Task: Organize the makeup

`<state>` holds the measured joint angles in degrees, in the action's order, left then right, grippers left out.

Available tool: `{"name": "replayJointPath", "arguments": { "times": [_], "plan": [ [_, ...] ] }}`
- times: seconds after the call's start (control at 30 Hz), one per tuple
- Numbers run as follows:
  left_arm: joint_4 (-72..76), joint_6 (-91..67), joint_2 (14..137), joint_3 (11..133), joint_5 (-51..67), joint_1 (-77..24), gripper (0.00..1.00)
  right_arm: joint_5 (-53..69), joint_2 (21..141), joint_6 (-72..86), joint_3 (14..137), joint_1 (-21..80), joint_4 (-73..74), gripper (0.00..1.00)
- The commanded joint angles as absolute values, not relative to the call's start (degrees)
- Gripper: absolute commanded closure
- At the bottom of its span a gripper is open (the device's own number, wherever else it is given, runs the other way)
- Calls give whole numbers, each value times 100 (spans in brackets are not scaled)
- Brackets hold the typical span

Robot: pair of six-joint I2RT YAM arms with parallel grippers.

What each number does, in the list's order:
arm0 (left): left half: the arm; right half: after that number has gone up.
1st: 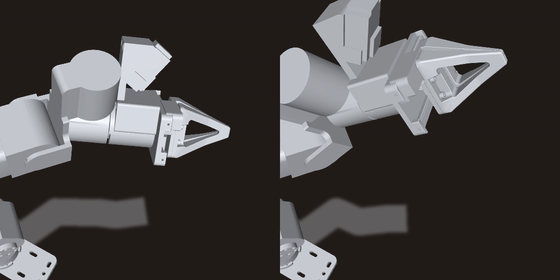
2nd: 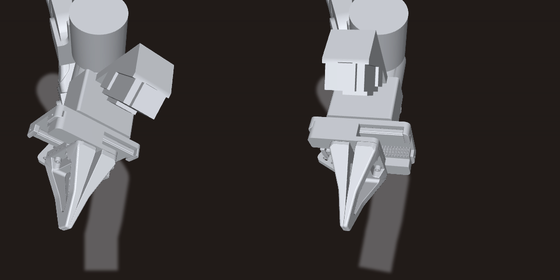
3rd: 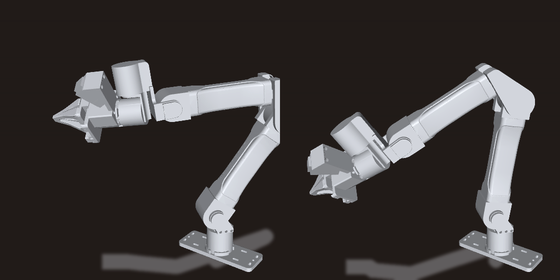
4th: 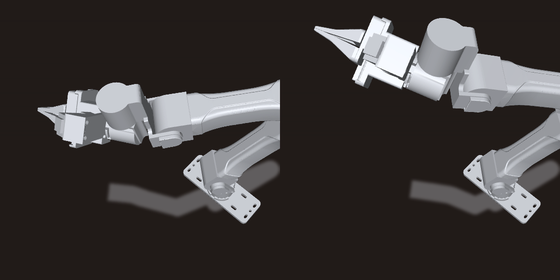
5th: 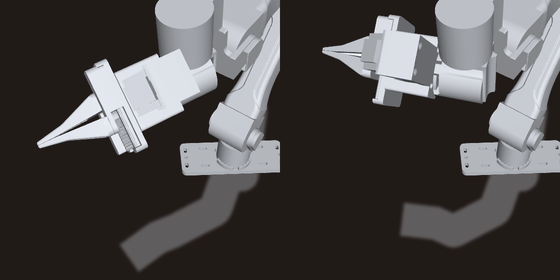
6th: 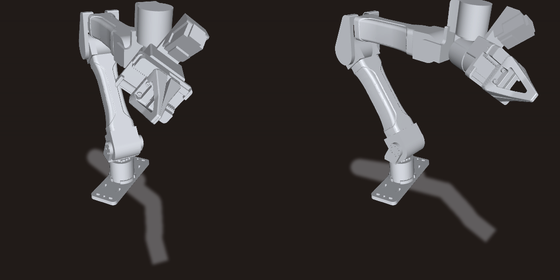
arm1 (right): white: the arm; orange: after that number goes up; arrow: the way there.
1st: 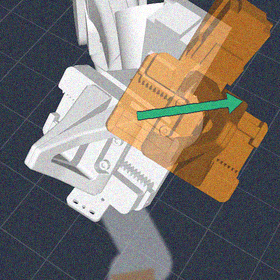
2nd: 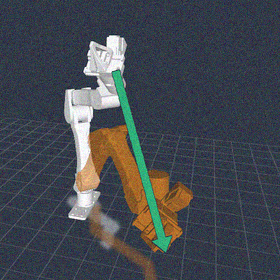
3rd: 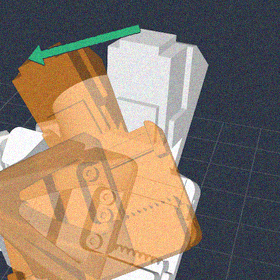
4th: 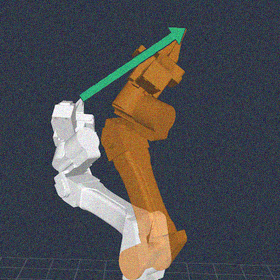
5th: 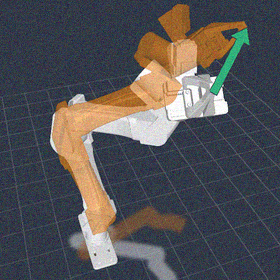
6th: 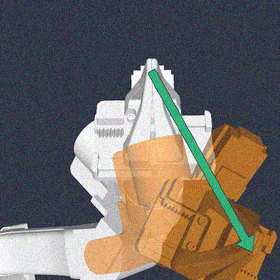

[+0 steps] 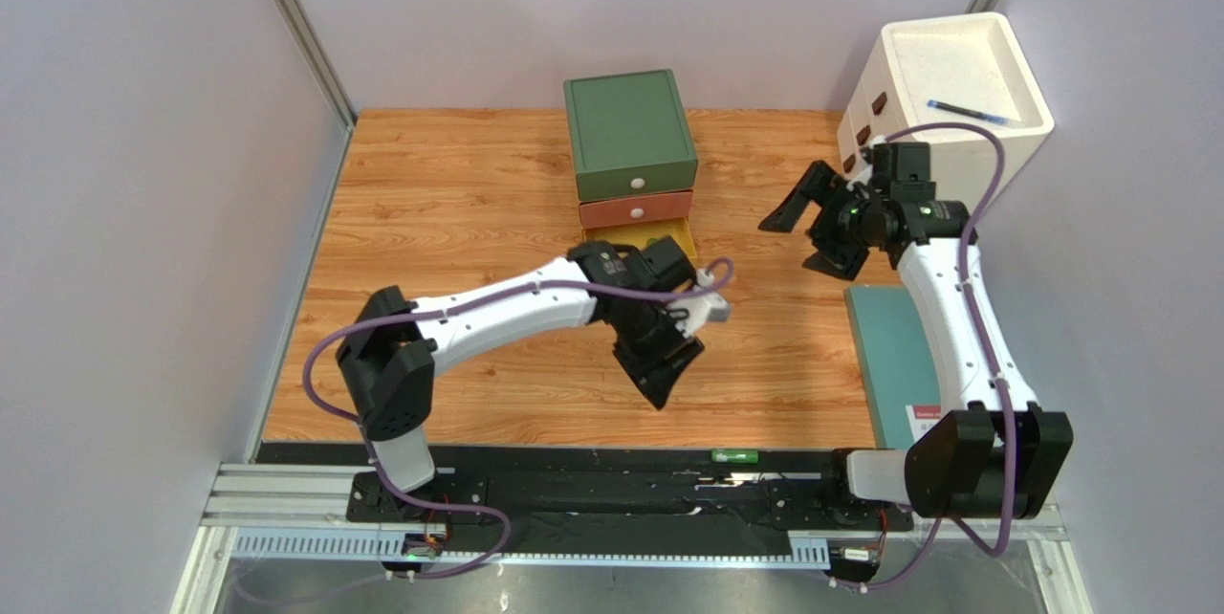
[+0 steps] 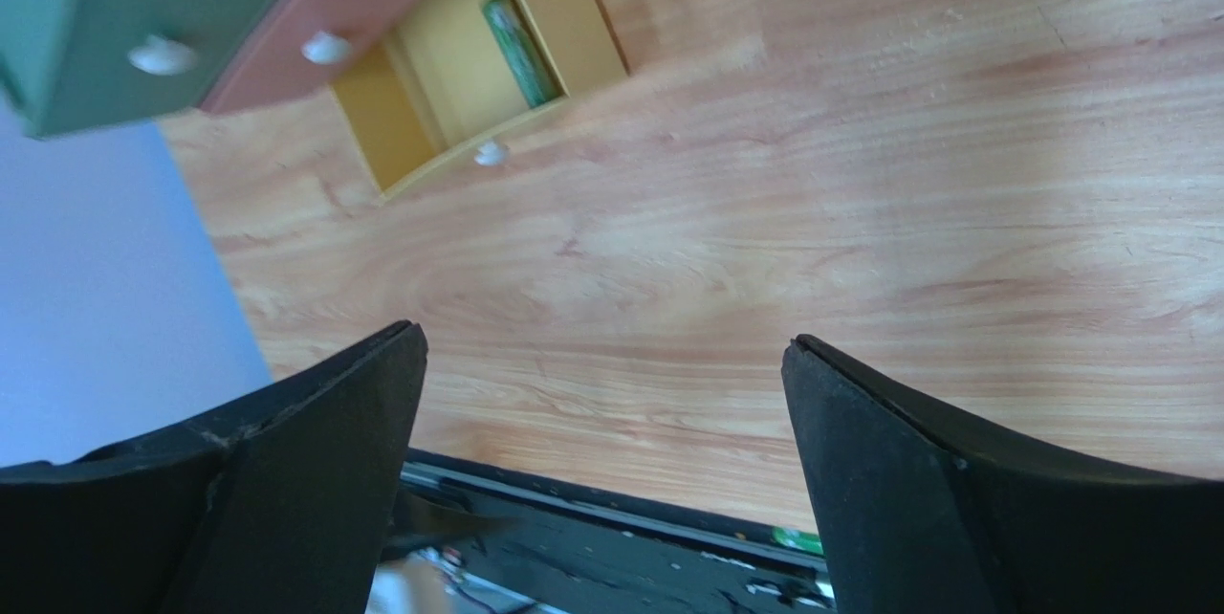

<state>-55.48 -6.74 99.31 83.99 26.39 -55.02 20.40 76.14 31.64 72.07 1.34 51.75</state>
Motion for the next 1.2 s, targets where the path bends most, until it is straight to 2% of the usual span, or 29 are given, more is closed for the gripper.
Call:
{"name": "replayJointPath", "arguments": {
  "times": [0.0, 0.2, 0.43, 0.53, 0.63, 0.73, 1.17],
  "plan": [
    [-4949, -808, 10177, 8481, 1715, -6396, 44, 2749, 7163, 3752, 7409, -543, 4817, 0],
    [-4149, -1089, 10871, 8647, 1038, -7092, 44, 3155, 7251, 3850, 7523, -843, 4825, 0],
    [-3788, -1204, 11872, 9377, 914, -7505, 45, 3699, 7234, 4095, 7682, -1229, 4711, 0],
    [-3849, -1116, 12285, 9851, 958, -7620, 47, 3902, 7146, 4166, 7717, -1449, 4702, 0],
    [-3981, -1081, 12585, 10239, 1046, -7682, 54, 3946, 7163, 4069, 7848, -1565, 4877, 1],
    [-3990, -1072, 12665, 10327, 1134, -7725, 59, 3920, 7084, 4139, 7770, -1573, 4860, 1],
    [-3938, -1090, 12814, 10020, 1142, -7919, 59, 4008, 6961, 4122, 7506, -1582, 4781, 1]
  ]
}}
